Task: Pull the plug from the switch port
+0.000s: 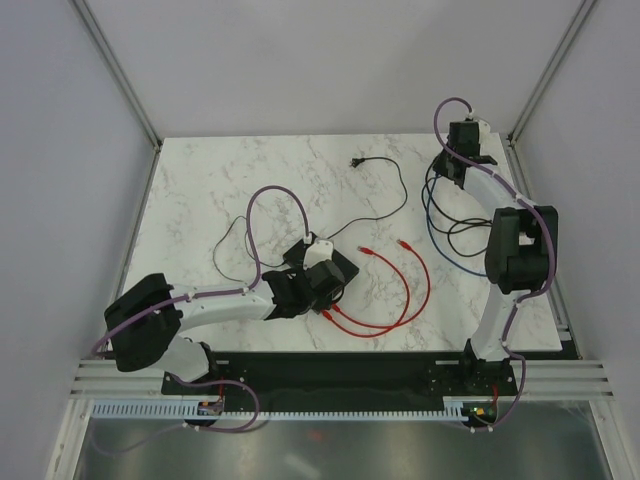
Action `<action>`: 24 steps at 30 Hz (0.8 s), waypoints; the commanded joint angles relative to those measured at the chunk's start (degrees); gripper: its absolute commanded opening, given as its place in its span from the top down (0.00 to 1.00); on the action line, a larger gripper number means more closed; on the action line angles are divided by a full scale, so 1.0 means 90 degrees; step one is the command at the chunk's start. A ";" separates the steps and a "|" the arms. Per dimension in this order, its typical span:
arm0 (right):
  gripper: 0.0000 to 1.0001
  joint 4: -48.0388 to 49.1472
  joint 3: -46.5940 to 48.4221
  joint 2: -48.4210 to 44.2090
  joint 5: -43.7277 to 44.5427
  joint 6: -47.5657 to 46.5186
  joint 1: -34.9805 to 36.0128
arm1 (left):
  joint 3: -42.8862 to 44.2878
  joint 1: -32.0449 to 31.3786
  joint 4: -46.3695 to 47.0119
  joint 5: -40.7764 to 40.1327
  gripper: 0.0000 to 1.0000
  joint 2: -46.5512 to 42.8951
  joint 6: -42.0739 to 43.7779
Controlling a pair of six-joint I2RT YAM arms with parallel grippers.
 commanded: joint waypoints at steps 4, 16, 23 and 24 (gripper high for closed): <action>0.91 -0.0123 0.0757 0.0215 0.0603 0.0184 -0.0041 | -0.0050 0.0082 0.0327 0.0027 0.48 -0.0020 0.0213; 0.44 -0.0818 0.0371 -0.0466 0.0165 -0.0196 0.0066 | -0.0089 0.0101 0.0327 0.0037 0.49 -0.0050 0.0145; 0.43 -0.0525 -0.1661 -0.2135 0.0146 -0.0325 0.0885 | -0.0079 0.0101 0.0269 0.0027 0.49 -0.0069 0.0067; 0.43 -0.0438 -0.1925 -0.2563 -0.0010 -0.0334 0.0964 | -0.0079 0.0101 0.0259 0.0027 0.49 -0.0088 0.0067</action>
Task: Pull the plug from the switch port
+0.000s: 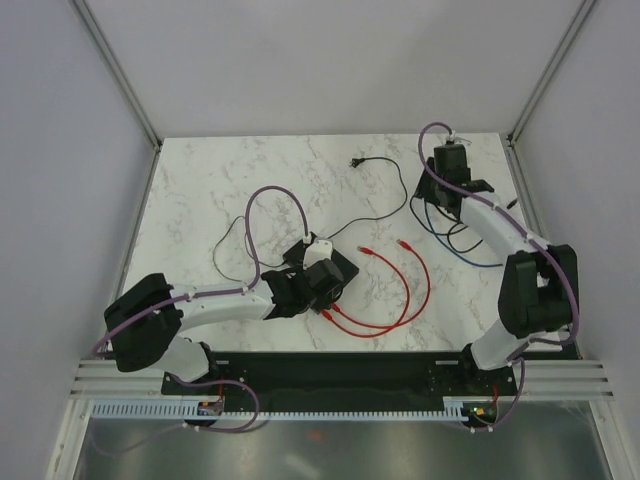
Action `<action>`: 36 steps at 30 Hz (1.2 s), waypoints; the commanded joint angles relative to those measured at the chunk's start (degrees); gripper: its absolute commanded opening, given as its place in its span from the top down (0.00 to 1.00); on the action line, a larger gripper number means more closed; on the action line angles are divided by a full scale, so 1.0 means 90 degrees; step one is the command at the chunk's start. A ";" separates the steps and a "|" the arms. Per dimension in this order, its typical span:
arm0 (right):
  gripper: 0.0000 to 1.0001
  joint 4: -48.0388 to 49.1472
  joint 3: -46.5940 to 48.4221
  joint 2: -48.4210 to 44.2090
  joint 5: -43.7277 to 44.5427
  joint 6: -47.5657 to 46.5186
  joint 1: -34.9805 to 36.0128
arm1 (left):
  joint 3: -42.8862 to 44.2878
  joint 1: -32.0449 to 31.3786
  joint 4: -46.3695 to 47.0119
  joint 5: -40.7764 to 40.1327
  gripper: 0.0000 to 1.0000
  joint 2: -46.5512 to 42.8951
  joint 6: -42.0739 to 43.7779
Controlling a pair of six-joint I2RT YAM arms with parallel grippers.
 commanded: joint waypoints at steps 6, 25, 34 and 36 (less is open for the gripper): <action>0.44 0.1294 -0.2716 -0.2796 -0.2032 -0.0080 0.1104 | -0.0077 0.0026 0.0025 -0.0199 0.49 -0.0196 -0.0028; 0.52 0.4223 -0.5248 -0.2127 -0.3802 0.1503 0.3770 | -0.0145 0.0621 0.0025 0.0444 0.49 -0.0059 -0.0077; 0.53 0.4664 -0.5091 -0.1521 -0.3509 0.1562 0.4073 | -0.0213 0.0807 0.0210 0.0787 0.49 -0.0010 0.0030; 0.53 0.4723 -0.5082 -0.1414 -0.3470 0.1572 0.4073 | -0.0213 0.0807 0.0230 0.0816 0.49 0.0009 0.0050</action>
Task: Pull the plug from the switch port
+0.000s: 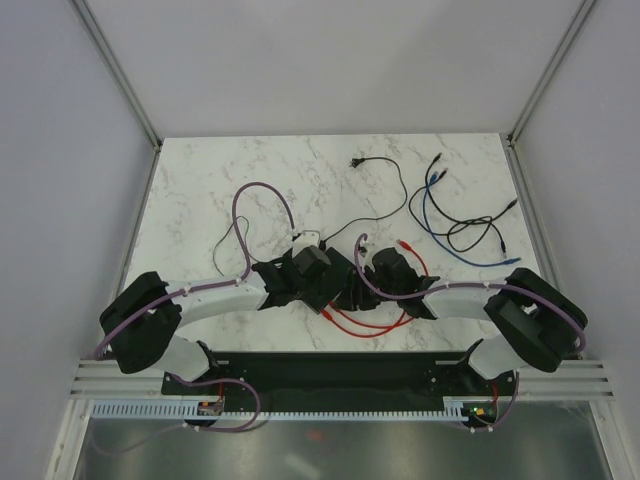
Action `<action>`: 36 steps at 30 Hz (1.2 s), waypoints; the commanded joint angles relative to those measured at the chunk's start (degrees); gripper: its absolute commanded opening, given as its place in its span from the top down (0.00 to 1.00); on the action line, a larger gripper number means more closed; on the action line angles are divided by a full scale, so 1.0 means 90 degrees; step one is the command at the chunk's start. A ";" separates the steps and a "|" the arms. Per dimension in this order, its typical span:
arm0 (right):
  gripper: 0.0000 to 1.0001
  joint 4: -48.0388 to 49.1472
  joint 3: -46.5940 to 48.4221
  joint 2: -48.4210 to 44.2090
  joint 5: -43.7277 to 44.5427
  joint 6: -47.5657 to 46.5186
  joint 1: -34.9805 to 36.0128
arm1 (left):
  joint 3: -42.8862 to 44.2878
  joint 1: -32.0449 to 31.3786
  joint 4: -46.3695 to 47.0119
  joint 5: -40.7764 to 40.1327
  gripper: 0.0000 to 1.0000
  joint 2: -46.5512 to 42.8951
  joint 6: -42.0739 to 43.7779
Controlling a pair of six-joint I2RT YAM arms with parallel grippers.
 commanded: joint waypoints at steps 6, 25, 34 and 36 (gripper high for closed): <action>0.55 0.0763 0.0178 0.0400 0.0110 0.0147 0.0035 | -0.0070 0.0020 0.0211 0.0205 0.50 0.0072 0.0062; 0.85 0.0989 0.0296 0.1083 0.0158 0.0352 0.0064 | -0.0100 0.0020 0.0250 0.0244 0.50 0.0043 0.0111; 1.00 -0.1003 0.0862 0.1211 0.0159 -0.0692 0.0074 | 0.0135 0.0020 0.0123 0.0292 0.50 0.0316 0.0179; 1.00 -0.1013 0.0794 0.1171 0.0129 -0.0897 0.0074 | 0.0135 0.0020 0.0123 0.0293 0.50 0.0346 0.0179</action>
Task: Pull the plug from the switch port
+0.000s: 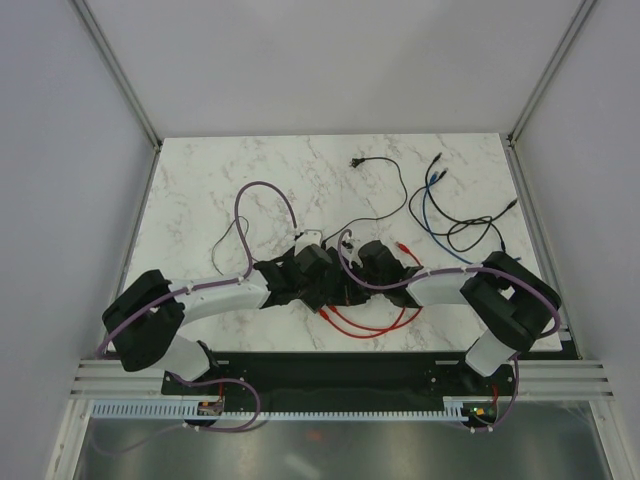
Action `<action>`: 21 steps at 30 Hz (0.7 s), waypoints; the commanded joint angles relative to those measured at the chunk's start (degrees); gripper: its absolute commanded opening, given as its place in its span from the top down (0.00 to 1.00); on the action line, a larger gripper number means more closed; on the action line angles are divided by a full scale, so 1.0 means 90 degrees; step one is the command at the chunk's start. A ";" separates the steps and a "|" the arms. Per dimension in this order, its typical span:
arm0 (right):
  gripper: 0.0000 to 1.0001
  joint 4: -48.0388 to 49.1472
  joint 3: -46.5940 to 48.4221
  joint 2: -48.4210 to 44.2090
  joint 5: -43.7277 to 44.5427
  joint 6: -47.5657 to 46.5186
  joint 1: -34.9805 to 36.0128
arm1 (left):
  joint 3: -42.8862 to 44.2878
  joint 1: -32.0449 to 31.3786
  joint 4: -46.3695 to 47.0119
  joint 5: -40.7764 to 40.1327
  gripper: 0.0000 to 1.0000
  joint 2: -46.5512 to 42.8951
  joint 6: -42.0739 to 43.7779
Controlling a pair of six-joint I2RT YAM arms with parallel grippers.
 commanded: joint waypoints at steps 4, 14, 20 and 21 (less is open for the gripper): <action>1.00 -0.0459 -0.0224 0.0083 0.0075 -0.0634 0.0052 | 0.0116 0.0003 0.0014 0.0171 0.50 0.0297 0.0150; 1.00 0.0090 -0.0381 0.0132 -0.0091 -0.0233 0.0042 | 0.0165 0.0003 -0.0016 0.0181 0.50 0.0346 0.0189; 1.00 -0.0350 -0.0498 -0.0179 0.0172 -0.0632 0.0042 | 0.0165 0.0003 -0.0035 0.0171 0.50 0.0337 0.0199; 1.00 -0.0283 -0.0556 -0.0277 0.0163 -0.0643 0.0042 | 0.0155 0.0003 -0.0035 0.0171 0.50 0.0337 0.0199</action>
